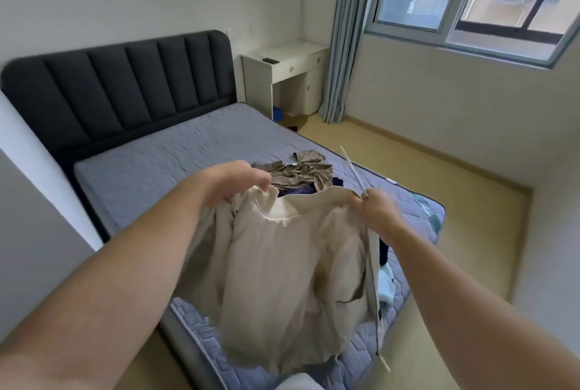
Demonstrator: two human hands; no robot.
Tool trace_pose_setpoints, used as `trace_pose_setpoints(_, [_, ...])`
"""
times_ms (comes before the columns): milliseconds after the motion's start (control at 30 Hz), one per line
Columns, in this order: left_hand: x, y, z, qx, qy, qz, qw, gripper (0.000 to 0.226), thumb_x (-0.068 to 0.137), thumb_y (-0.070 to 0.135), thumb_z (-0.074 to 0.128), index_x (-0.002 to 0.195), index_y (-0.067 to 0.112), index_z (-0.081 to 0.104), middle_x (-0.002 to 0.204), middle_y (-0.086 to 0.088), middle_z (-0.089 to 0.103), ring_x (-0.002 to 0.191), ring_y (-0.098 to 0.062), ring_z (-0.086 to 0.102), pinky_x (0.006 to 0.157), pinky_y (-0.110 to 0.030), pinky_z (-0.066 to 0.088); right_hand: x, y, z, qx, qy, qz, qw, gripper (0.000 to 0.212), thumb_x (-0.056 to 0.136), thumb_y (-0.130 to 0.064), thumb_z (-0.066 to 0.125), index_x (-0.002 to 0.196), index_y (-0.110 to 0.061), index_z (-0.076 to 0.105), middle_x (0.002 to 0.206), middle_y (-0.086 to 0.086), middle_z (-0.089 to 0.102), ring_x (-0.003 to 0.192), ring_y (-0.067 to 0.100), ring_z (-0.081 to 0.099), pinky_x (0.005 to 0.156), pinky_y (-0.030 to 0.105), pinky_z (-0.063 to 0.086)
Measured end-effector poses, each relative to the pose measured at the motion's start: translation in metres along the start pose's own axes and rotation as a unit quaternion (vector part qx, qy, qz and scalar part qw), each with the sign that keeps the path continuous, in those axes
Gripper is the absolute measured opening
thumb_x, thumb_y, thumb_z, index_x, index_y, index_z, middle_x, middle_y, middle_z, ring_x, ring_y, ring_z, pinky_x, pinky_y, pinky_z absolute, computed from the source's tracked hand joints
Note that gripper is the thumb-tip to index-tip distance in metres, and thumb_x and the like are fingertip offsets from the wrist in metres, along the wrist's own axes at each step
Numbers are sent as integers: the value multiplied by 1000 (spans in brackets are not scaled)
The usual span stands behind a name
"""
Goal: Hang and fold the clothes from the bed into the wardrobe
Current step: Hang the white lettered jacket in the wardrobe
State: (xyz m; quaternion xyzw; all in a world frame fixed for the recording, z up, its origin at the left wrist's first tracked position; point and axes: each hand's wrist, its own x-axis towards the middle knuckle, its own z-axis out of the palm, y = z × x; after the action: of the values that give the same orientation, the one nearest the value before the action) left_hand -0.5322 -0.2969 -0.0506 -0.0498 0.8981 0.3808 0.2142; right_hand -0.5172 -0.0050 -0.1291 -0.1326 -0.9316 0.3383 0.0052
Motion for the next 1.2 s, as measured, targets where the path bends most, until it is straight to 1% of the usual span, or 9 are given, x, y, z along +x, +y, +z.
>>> trace_pose_setpoints(133, [-4, -5, 0, -95, -23, -18, 995, 17, 67, 29, 62, 54, 22, 54, 65, -1, 39, 54, -17, 33, 50, -30, 29, 1, 11, 17, -22, -45, 24, 998, 38, 99, -44, 49, 74, -16, 51, 72, 2, 56, 64, 17, 49, 51, 29, 30])
trace_pose_setpoints(333, [-6, -22, -6, -282, -49, 32, 958, 25, 98, 10, 57, 73, 9, 63, 68, -8, 61, 57, -16, 59, 52, -26, 51, -12, 4, 47, 19, -52, 7, 998, 43, 102, -47, 37, 73, -17, 45, 82, 10, 59, 69, 24, 55, 55, 32, 35])
trace_pose_setpoints(467, [-13, -39, 4, -303, -69, -13, 950, 7, 73, -4, 61, 72, 3, 58, 71, -9, 56, 60, -18, 56, 54, -24, 47, -21, -17, 59, 106, -81, -17, 991, 62, 103, -55, 26, 63, -11, 46, 60, 3, 55, 62, 26, 58, 56, 31, 39])
trace_pose_setpoints(600, [-14, -62, 25, -325, -52, -14, 944, 52, 66, -23, 35, 105, 2, 58, 89, -14, 51, 83, -29, 54, 62, -31, 41, -30, -33, 70, 202, -95, -24, 975, 64, 102, -55, 34, 50, -17, 31, 46, -4, 32, 46, 17, 32, 59, 35, 33])
trace_pose_setpoints(733, [-4, -85, 38, -366, 18, -48, 929, 55, 67, -32, 35, 100, 1, 63, 85, -17, 65, 77, -29, 64, 61, -30, 47, -42, -35, 81, 204, -94, -47, 973, 61, 100, -51, 42, 59, -6, 42, 51, 1, 35, 49, 17, 32, 60, 33, 31])
trace_pose_setpoints(800, [4, -100, 42, -362, 54, -57, 929, 54, 67, -34, 38, 99, 2, 64, 86, -18, 65, 74, -29, 65, 64, -31, 50, -48, -34, 85, 213, -91, -45, 972, 59, 98, -47, 48, 57, -6, 36, 51, 0, 32, 50, 16, 30, 59, 31, 28])
trace_pose_setpoints(967, [20, -138, 51, -319, 133, -100, 933, 42, 78, -23, 61, 114, -1, 66, 99, -19, 68, 92, -33, 65, 88, -57, 54, -66, -31, 98, 218, -132, -31, 966, 58, 97, -44, 53, 54, -17, 25, 46, -5, 22, 44, 11, 24, 57, 32, 25])
trace_pose_setpoints(1100, [27, -158, 59, -157, 251, -151, 943, 17, 78, 10, 80, 94, 6, 74, 98, -13, 74, 78, -20, 67, 77, -32, 55, -78, -23, 107, 189, -160, -18, 969, 60, 97, -45, 52, 51, -20, 23, 46, -7, 25, 48, 14, 27, 56, 33, 25])
trace_pose_setpoints(1200, [32, -165, 64, -35, 293, -156, 943, 22, 89, 14, 65, 108, 4, 70, 114, -19, 70, 101, -33, 66, 86, -37, 50, -86, -14, 111, 155, -182, -18, 971, 59, 96, -46, 52, 52, -21, 23, 45, -9, 24, 44, 11, 25, 53, 33, 23])
